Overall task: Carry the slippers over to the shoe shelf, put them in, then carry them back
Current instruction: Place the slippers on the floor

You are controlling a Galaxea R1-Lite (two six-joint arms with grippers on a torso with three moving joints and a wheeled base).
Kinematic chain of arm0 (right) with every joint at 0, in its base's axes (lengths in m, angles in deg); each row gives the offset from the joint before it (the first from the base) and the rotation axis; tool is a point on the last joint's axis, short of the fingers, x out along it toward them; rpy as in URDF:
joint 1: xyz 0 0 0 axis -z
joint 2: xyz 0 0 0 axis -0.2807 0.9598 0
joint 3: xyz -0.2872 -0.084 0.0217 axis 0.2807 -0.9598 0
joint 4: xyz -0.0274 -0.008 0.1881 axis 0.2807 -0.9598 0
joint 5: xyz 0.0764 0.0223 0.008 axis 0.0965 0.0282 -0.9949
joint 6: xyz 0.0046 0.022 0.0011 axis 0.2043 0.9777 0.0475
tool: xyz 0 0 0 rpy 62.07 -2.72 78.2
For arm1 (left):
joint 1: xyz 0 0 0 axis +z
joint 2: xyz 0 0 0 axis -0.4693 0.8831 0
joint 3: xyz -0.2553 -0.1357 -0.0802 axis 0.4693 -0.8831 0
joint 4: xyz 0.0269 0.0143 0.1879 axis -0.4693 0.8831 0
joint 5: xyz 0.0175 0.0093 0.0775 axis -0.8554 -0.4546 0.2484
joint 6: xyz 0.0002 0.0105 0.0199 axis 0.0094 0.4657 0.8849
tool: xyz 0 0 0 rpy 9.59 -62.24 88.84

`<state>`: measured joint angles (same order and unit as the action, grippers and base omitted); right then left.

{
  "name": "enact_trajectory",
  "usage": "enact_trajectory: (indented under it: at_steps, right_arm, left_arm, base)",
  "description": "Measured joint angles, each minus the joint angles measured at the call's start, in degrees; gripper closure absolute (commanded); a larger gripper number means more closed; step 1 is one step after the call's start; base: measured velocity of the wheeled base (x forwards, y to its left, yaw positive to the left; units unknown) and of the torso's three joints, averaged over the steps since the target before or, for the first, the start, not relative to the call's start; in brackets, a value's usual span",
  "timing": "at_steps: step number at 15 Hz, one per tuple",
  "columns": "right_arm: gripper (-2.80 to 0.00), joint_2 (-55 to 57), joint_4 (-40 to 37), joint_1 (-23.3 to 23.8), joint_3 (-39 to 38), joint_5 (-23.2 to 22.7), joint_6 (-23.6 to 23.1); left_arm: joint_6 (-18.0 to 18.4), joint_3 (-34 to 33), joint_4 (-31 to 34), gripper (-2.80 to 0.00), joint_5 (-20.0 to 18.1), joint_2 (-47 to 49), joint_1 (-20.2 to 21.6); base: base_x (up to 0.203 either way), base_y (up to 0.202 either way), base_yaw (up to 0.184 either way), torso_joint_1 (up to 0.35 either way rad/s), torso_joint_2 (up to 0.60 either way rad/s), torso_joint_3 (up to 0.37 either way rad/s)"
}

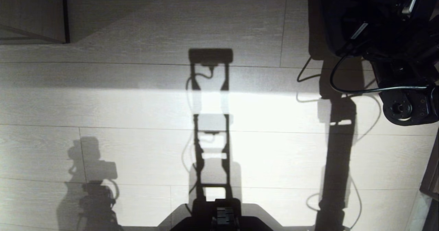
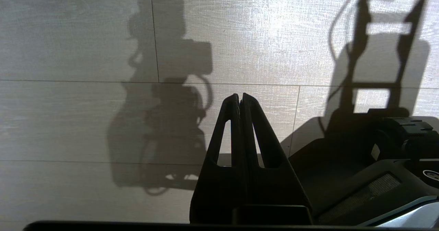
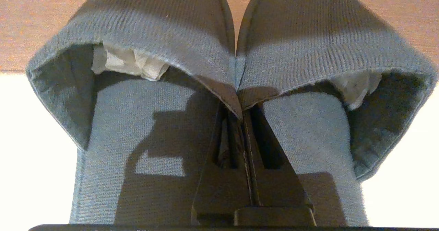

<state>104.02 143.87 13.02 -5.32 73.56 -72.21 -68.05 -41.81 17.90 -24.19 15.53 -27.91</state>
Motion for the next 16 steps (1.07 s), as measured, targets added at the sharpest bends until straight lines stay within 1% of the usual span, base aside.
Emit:
enact_trajectory:
  at_steps: [3,10,13,16]
  right_arm:
    - [0.00,1.51,0.06,-0.05,2.18,1.14,-0.21]
    - [0.00,7.59,0.38,0.01,10.41,3.83,-1.80]
    - [0.00,9.75,0.68,0.04,12.44,4.47,-2.85]
    - [0.00,10.56,0.72,0.06,12.91,4.48,-3.12]
  left_arm:
    - [0.00,0.00,0.00,0.00,0.05,0.00,0.00]
    - [0.02,0.00,-0.02,0.00,0.00,0.00,0.00]
    - [0.02,0.00,0.00,0.00,0.02,0.00,0.00]
    - [0.00,0.00,-0.02,0.00,0.02,0.00,0.00]
  base:
    - [0.000,0.000,0.000,0.000,0.00,0.000]
    - [0.000,0.000,0.000,0.000,0.00,0.000]
    - [0.000,0.000,0.000,0.000,0.00,0.000]
    - [0.000,0.000,0.000,0.000,0.00,0.000]
